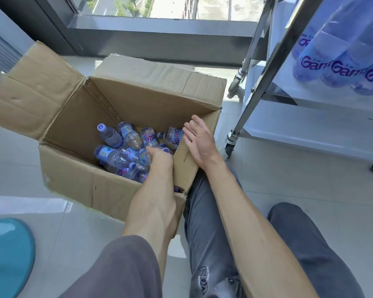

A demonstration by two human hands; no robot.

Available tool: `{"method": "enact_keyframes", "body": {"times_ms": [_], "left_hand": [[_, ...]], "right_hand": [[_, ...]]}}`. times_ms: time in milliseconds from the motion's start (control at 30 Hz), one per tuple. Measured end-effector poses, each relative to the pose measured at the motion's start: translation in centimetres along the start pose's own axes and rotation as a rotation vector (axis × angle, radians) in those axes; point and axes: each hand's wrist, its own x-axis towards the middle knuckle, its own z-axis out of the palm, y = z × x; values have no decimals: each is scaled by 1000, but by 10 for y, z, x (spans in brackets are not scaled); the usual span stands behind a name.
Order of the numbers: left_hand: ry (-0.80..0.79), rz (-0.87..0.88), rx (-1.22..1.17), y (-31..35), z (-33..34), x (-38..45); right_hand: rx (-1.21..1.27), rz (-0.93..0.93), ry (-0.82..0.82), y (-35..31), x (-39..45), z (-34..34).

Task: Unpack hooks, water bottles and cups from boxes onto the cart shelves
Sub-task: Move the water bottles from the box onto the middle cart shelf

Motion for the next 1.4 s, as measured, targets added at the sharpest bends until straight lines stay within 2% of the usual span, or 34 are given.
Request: {"method": "enact_keyframes", "body": {"times_ms": [67, 100, 233, 400, 500, 633, 700, 833, 900, 967, 1067, 1167, 1233, 1300, 1367, 1400], "left_hand": [[-85, 176, 291, 10, -14, -14], [-64, 266, 380, 16, -21, -9], [123, 367, 229, 46, -32, -36], [15, 692, 569, 84, -44, -102], [-148, 896, 880, 85, -56, -148], [-437, 1037, 1349, 46, -62, -223], [-552, 1053, 1575, 21, -57, -257], [-824, 1080, 1915, -25, -52, -312], [-921, 1148, 2023, -44, -49, -337], [-972, 1255, 2091, -59, -44, -360], [-1093, 1182, 2043, -74, -38, -381], [-1253, 1077, 1705, -85, -38, -388], [-1326, 989, 1413, -97, -40, -383], [-1408, 963, 1238, -118, -47, -373], [-1512, 920, 1048, -153, -57, -365], [-1510, 838, 899, -171, -61, -364]], "right_hand": [[-35, 6, 25, -3, -7, 1], [-51, 7, 27, -4, -11, 0], [-107, -54, 26, -17, -35, -12], [-169, -264, 127, -65, -75, -32], [-100, -456, 184, -104, -102, -41], [-293, -720, 212, -140, -139, -66], [-421, -749, 209, -151, -155, -86], [-556, -665, 156, -154, -182, -133], [-647, -653, 192, -152, -190, -155], [-764, -665, 313, -156, -197, -167], [-792, -758, 584, -161, -201, -173], [-475, -683, 807, -172, -204, -185], [-224, -565, 806, -177, -209, -196], [-40, -506, 727, -178, -212, -204], [28, -487, 658, -179, -217, -203], [27, -476, 626, -181, -218, -200]]}}
